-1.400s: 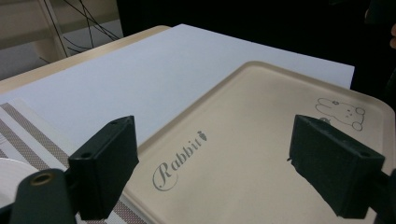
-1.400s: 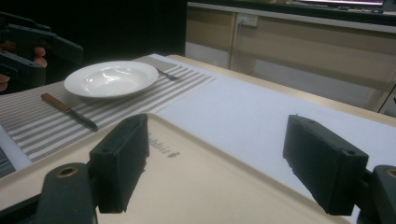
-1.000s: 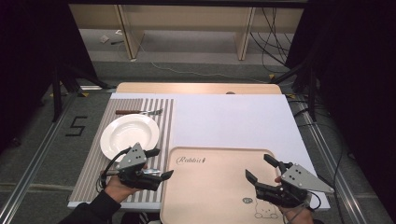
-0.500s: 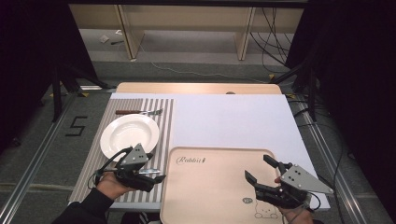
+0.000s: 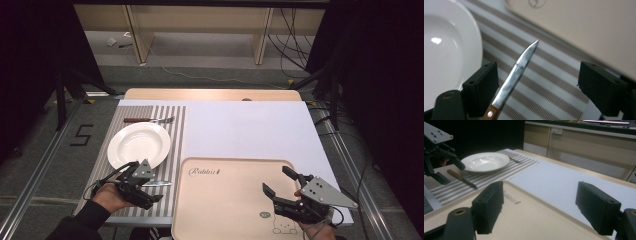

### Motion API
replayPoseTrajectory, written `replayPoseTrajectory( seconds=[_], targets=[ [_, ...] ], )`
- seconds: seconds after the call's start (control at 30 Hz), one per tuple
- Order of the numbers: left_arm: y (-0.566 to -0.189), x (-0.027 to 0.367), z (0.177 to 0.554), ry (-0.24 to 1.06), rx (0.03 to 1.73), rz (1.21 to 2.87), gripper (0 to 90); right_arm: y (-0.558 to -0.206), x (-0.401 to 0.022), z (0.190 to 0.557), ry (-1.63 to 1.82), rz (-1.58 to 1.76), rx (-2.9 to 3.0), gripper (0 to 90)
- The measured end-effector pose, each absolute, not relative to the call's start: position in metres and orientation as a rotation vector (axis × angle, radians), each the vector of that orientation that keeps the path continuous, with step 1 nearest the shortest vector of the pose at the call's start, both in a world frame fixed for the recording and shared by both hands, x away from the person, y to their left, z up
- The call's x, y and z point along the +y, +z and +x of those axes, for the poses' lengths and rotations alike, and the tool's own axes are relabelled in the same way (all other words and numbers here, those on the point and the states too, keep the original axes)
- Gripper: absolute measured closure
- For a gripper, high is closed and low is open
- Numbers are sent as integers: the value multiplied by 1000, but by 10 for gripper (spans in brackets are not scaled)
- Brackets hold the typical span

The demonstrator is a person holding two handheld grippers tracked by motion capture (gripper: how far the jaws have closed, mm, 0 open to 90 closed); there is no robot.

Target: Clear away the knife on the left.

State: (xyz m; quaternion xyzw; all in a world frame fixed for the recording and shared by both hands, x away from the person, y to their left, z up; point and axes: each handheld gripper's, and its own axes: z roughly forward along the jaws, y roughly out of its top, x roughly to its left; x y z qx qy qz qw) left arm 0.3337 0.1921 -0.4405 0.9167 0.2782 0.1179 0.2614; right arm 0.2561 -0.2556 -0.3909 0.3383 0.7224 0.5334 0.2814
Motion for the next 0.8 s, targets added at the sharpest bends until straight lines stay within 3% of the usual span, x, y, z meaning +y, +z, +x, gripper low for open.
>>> replayPoseTrajectory(
  seconds=[0.27, 0.8],
  targets=[
    [-448, 192, 334, 290, 723, 2556, 172, -391, -255, 256, 1425, 901, 1938, 236],
    [-462, 211, 344, 294, 818, 2656, 165, -391, -255, 256, 1423, 898, 1945, 237]
  ],
)
